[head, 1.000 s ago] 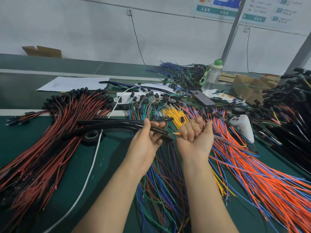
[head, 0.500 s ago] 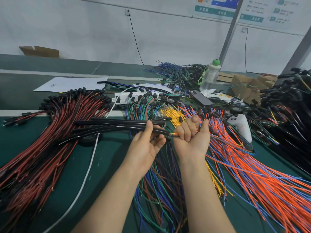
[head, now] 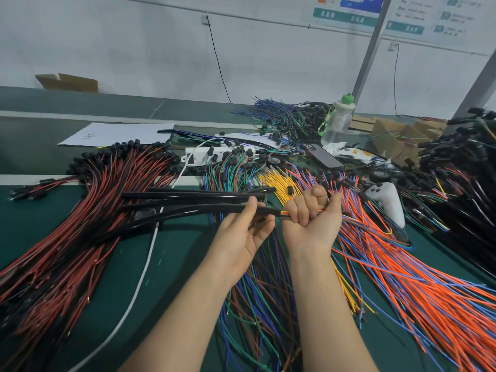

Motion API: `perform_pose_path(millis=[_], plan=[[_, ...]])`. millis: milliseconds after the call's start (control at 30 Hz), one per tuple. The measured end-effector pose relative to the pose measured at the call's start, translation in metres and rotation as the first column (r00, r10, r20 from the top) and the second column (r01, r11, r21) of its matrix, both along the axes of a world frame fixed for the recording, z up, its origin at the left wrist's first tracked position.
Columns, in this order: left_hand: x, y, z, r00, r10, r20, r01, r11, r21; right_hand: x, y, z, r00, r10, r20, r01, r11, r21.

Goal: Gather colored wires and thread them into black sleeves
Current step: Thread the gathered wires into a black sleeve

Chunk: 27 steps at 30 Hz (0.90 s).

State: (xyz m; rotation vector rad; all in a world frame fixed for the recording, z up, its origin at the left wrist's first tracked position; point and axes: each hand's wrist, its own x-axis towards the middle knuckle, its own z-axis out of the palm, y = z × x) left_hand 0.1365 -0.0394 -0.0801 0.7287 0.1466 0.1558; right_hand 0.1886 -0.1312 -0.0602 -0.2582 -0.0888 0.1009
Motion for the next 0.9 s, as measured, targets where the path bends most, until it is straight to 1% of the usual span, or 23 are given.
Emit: perform_pose_path(millis=[267,300,333,367,400,467,500,533,567,600,633,667,700,733,800,833,900], plan=[[-0.001,-0.005,-0.003,0.997,-0.027,0.074,0.022,0.998,0.066,0.001,0.002,0.001,0.996,-0.089,0.007,0.089,0.993,-0.080],[0.000,-0.006,-0.003,0.996,-0.022,0.086,0.015,0.996,0.083,0.002,0.003,0.001,0.995,-0.102,0.004,0.102,0.988,-0.114],[0.000,-0.008,-0.004,0.995,-0.013,0.099,0.003,0.995,0.100,0.004,0.005,0.000,0.993,-0.117,0.005,0.116,0.975,-0.188],[0.001,-0.010,-0.004,0.994,-0.001,0.112,-0.012,0.993,0.121,0.005,0.009,-0.002,0.993,-0.118,0.017,0.117,0.946,-0.303],[0.001,-0.011,-0.004,0.992,0.014,0.128,-0.032,0.989,0.141,0.004,0.014,-0.004,0.995,-0.092,0.038,0.099,0.896,-0.432],[0.002,-0.010,-0.002,0.985,0.063,0.159,-0.092,0.979,0.182,0.000,0.026,-0.009,0.997,0.027,0.067,0.023,0.759,-0.651],[0.002,-0.007,-0.001,0.981,0.100,0.167,-0.134,0.969,0.206,-0.003,0.032,-0.011,0.995,0.078,0.063,-0.011,0.704,-0.710],[0.002,-0.004,0.000,0.975,0.144,0.169,-0.181,0.957,0.226,-0.005,0.037,-0.012,0.992,0.110,0.054,-0.035,0.677,-0.736],[0.002,0.001,0.001,0.967,0.191,0.170,-0.228,0.945,0.233,-0.006,0.038,-0.012,0.992,0.118,0.046,-0.047,0.683,-0.729],[0.002,0.007,0.002,0.956,0.238,0.169,-0.272,0.936,0.222,-0.005,0.035,-0.010,0.995,0.098,0.031,-0.050,0.731,-0.681],[0.002,0.015,0.003,0.945,0.282,0.163,-0.312,0.929,0.198,-0.002,0.027,-0.007,0.999,0.054,-0.002,-0.045,0.812,-0.582],[0.002,0.022,0.004,0.935,0.320,0.151,-0.343,0.924,0.168,0.002,0.015,-0.005,0.999,0.003,-0.046,-0.023,0.894,-0.448],[0.003,0.028,0.005,0.927,0.348,0.138,-0.366,0.921,0.136,0.006,0.003,-0.003,0.995,-0.035,-0.096,0.002,0.944,-0.331],[0.002,0.033,0.005,0.921,0.368,0.127,-0.382,0.918,0.106,0.009,-0.007,-0.002,0.988,-0.063,-0.139,0.023,0.961,-0.275],[0.003,0.032,0.004,0.919,0.375,0.117,-0.387,0.917,0.098,0.010,-0.011,-0.002,0.978,-0.106,-0.179,0.044,0.948,-0.317],[0.004,0.025,0.002,0.928,0.352,0.120,-0.367,0.920,0.138,0.009,-0.004,-0.003,0.976,-0.127,-0.177,0.053,0.927,-0.372],[0.005,0.008,-0.004,0.955,0.263,0.138,-0.291,0.922,0.258,0.003,0.016,-0.008,0.980,-0.149,-0.135,0.057,0.849,-0.525]])
